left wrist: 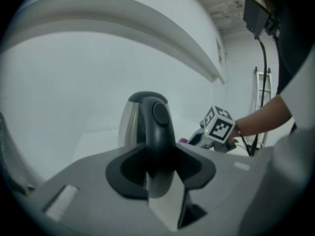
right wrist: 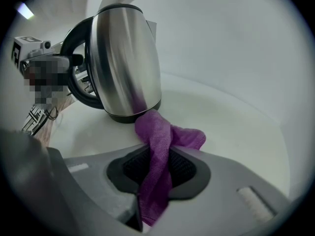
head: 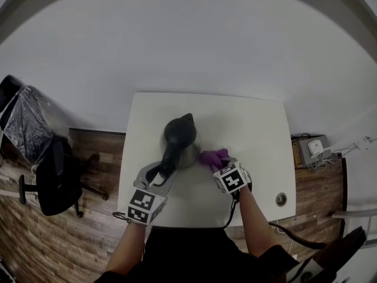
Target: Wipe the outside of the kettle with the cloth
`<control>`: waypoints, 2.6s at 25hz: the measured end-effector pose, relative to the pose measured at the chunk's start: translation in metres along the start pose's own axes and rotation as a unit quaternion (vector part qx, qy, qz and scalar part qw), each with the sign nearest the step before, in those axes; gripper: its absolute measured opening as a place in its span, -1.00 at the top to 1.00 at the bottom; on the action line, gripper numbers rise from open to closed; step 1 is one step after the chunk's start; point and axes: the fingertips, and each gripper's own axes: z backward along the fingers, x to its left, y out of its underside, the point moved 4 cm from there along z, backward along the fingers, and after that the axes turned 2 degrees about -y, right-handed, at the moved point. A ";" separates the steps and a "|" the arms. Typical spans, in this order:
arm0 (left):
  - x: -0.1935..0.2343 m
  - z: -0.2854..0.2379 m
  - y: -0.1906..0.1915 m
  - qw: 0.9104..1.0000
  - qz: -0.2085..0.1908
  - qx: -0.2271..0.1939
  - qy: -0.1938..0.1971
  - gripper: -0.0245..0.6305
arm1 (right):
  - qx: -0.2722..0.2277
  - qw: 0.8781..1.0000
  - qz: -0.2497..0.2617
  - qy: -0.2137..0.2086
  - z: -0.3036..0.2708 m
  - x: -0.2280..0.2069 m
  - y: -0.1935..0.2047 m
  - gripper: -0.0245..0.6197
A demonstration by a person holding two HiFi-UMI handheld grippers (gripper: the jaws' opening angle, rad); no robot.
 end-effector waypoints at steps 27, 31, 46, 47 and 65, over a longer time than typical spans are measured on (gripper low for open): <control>-0.001 -0.003 -0.002 1.000 0.004 -0.007 0.003 0.46 | -0.182 0.973 0.134 0.053 0.153 0.082 -0.126 0.62; -0.001 -0.003 -0.003 1.000 0.003 -0.008 0.007 0.46 | -0.179 0.974 0.132 0.053 0.144 0.085 -0.132 0.63; -0.004 -0.002 -0.004 1.000 0.002 -0.010 0.023 0.46 | -0.137 0.979 0.150 0.017 0.110 0.105 -0.126 0.63; -0.004 -0.002 -0.004 1.000 0.002 -0.010 0.024 0.46 | -0.133 0.979 0.151 0.015 0.107 0.106 -0.125 0.63; -0.005 -0.001 -0.003 1.000 0.005 -0.010 0.026 0.46 | -0.108 0.986 0.114 -0.058 0.054 0.118 -0.092 0.63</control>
